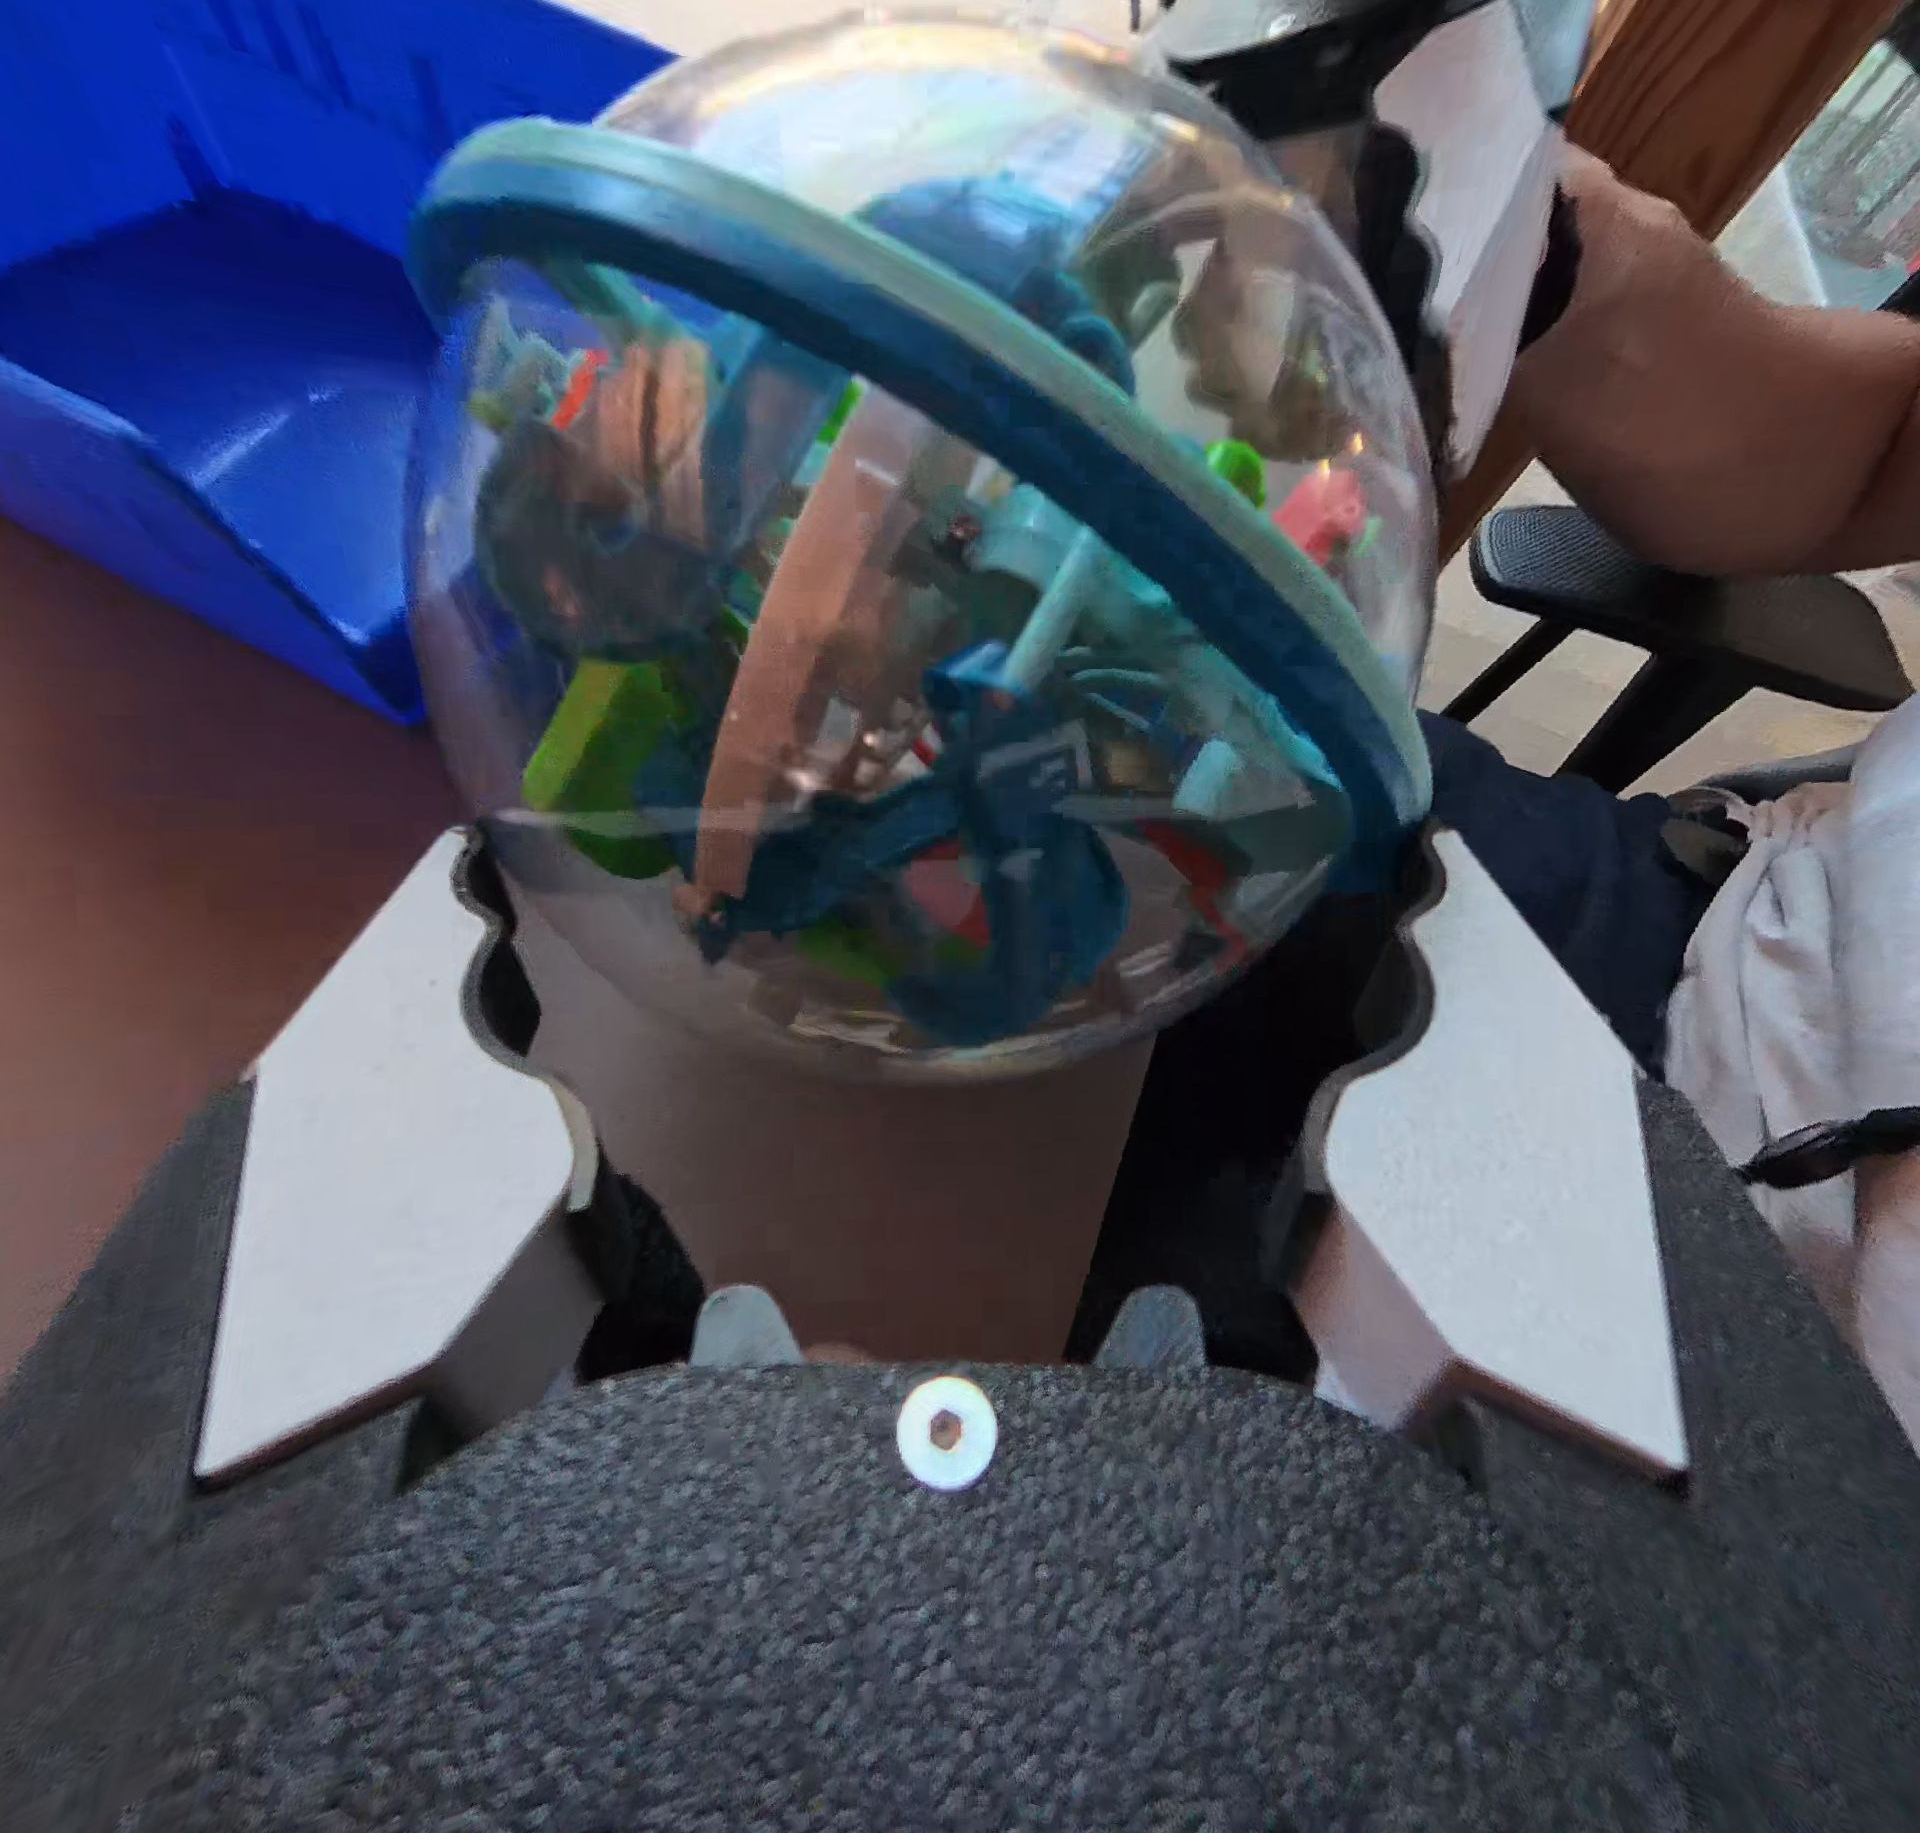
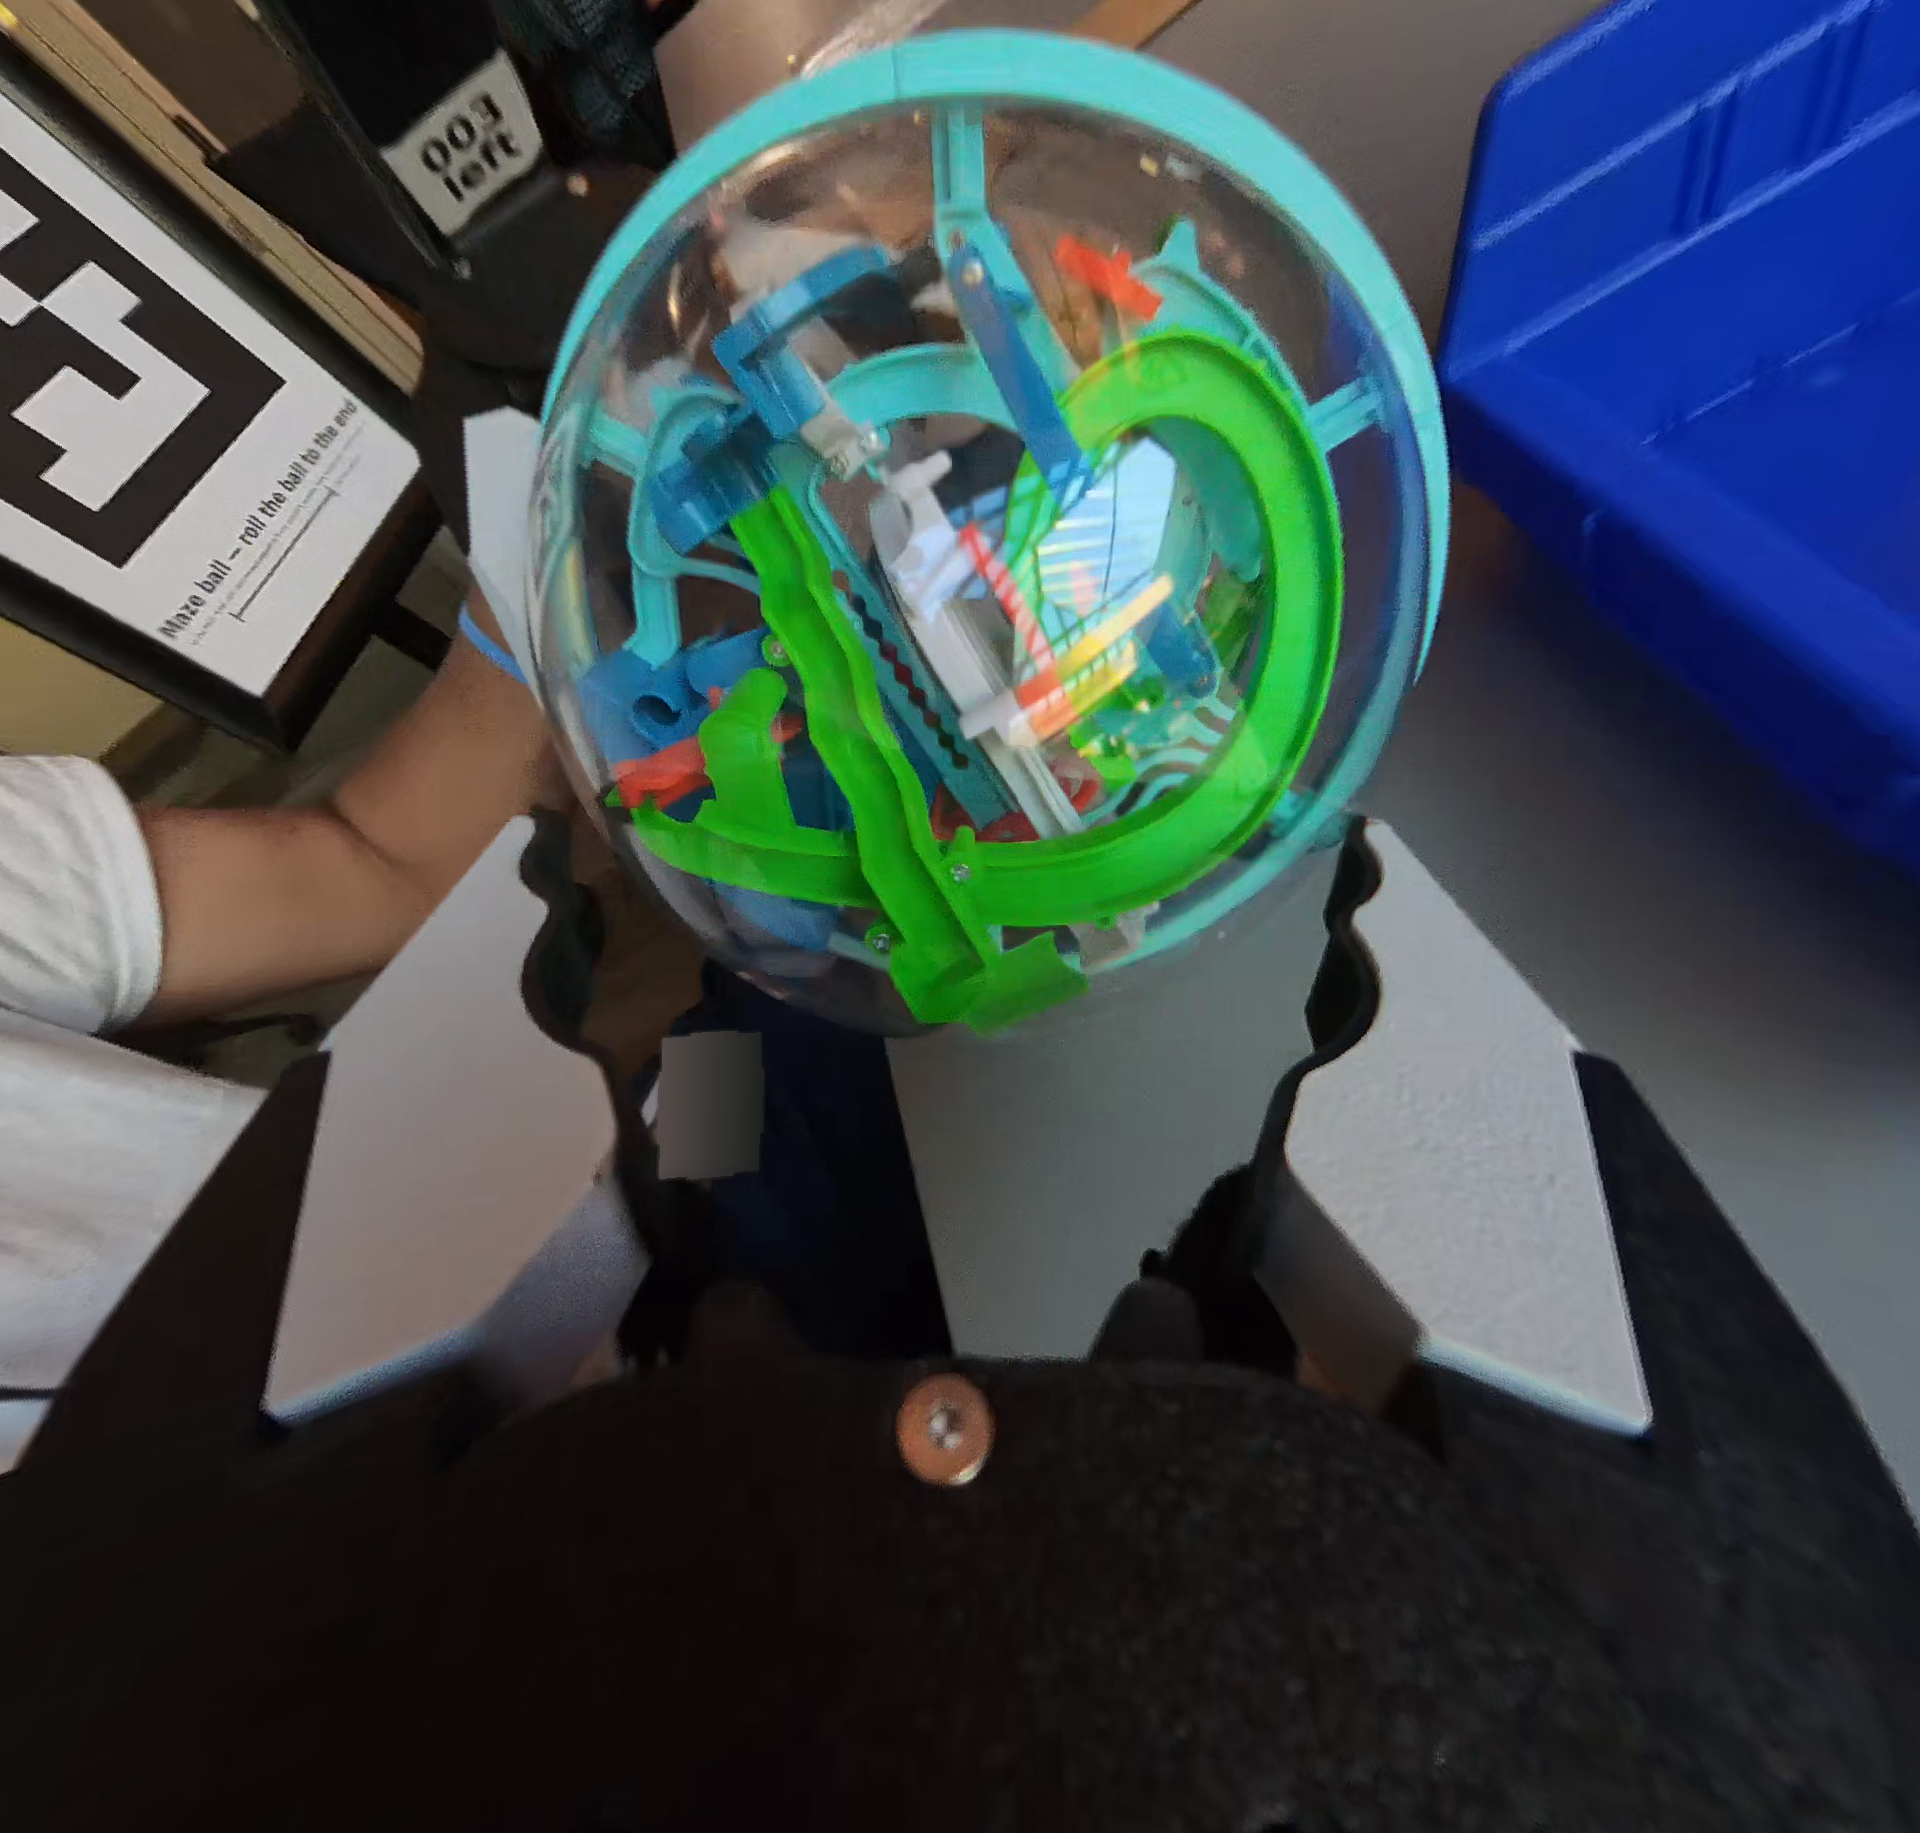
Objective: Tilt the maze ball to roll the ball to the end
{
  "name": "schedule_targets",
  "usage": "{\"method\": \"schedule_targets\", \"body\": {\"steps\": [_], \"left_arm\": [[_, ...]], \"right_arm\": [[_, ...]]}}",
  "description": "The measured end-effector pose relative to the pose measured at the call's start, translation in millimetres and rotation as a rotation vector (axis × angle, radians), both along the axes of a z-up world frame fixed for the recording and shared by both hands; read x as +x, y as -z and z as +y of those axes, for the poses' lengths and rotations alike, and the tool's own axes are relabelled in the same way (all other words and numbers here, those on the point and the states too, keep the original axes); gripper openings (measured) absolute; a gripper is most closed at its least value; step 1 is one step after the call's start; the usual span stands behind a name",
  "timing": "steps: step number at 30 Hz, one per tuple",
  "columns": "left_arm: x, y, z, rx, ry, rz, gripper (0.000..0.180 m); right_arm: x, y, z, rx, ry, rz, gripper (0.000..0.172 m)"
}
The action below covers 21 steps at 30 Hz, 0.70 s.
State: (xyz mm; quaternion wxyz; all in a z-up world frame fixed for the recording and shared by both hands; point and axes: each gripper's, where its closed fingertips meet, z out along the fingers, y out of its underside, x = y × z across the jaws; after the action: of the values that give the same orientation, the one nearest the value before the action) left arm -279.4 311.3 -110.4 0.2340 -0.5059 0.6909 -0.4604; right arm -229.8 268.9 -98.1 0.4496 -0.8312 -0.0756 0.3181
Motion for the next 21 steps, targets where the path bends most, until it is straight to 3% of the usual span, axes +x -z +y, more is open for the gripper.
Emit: {"method": "schedule_targets", "body": {"steps": [2,7,12,14,17,21], "left_arm": [[-5.4,8.4,-0.2,0.0,-0.029,0.016,0.158],[-18.1,9.9,7.0,-0.007,-0.084,0.016,0.151],[-15.9,-4.2,12.8,-0.109,-0.116,-0.046,0.148],[-8.6,-14.2,7.7,-0.123,-0.129,-0.089,0.146],[3.3,-29.0,-14.2,-0.024,-0.148,-0.148,0.143],[21.2,-27.3,-58.1,0.244,-0.176,-0.13,0.144]], "right_arm": [[2.8,-7.9,5.5,0.114,0.024,-0.085,0.133],[0.3,-10.1,10.9,0.233,-0.009,-0.137,0.136],[1.5,-14.1,9.4,0.203,-0.031,0.14,0.145],[-2.7,-17.4,8.6,0.193,-0.038,0.165,0.146],[3.2,-22.6,1.8,0.164,-0.013,0.077,0.147],[19.3,-29.4,-22.8,0.074,0.025,0.1,0.151]]}}
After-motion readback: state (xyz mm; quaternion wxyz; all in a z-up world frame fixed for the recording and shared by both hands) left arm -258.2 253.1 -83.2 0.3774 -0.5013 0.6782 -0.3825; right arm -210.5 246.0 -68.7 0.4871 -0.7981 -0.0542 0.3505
